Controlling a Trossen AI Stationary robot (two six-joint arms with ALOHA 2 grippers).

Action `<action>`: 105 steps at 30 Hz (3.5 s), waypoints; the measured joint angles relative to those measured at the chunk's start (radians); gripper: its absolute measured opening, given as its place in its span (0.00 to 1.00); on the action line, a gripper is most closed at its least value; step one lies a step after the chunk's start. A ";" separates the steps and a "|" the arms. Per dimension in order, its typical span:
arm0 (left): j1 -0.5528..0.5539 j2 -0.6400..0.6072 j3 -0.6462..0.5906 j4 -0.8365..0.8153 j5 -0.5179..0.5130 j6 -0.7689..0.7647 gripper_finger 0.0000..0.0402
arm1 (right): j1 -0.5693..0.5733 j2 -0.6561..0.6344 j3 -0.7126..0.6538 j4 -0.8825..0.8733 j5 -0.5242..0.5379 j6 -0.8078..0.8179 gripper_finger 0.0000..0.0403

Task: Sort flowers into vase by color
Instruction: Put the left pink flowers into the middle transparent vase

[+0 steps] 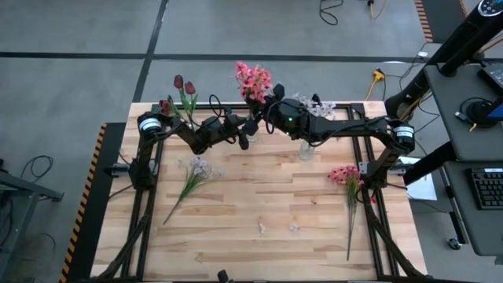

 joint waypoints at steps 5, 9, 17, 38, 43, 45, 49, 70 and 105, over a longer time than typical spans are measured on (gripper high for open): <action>0.000 0.000 0.000 0.000 0.000 0.000 0.24 | 0.000 0.000 0.000 -0.025 0.000 0.038 0.03; 0.000 0.000 0.000 0.000 0.000 0.000 0.24 | 0.000 0.000 0.000 -0.022 0.000 0.040 0.03; 0.000 0.000 0.000 0.000 0.000 0.000 0.24 | 0.000 0.000 0.004 -0.021 0.020 0.041 0.03; 0.000 0.000 0.000 0.000 0.000 0.000 0.24 | 0.001 0.000 0.006 -0.043 0.054 0.038 0.29; 0.000 0.000 0.000 0.000 0.000 0.000 0.24 | 0.001 -0.002 0.006 -0.043 0.054 0.037 0.36; 0.000 0.000 0.000 0.000 0.000 0.000 0.24 | 0.001 -0.003 0.006 -0.043 0.054 0.037 0.39; 0.000 0.000 0.000 0.000 0.000 0.000 0.24 | 0.001 -0.007 0.006 -0.043 0.053 0.036 0.44; 0.000 0.000 0.000 0.000 0.000 0.006 0.24 | 0.008 -0.022 0.047 -0.089 0.052 0.011 0.50; 0.000 0.000 0.000 0.000 0.000 0.007 0.24 | 0.011 -0.022 0.140 -0.209 0.051 -0.007 0.03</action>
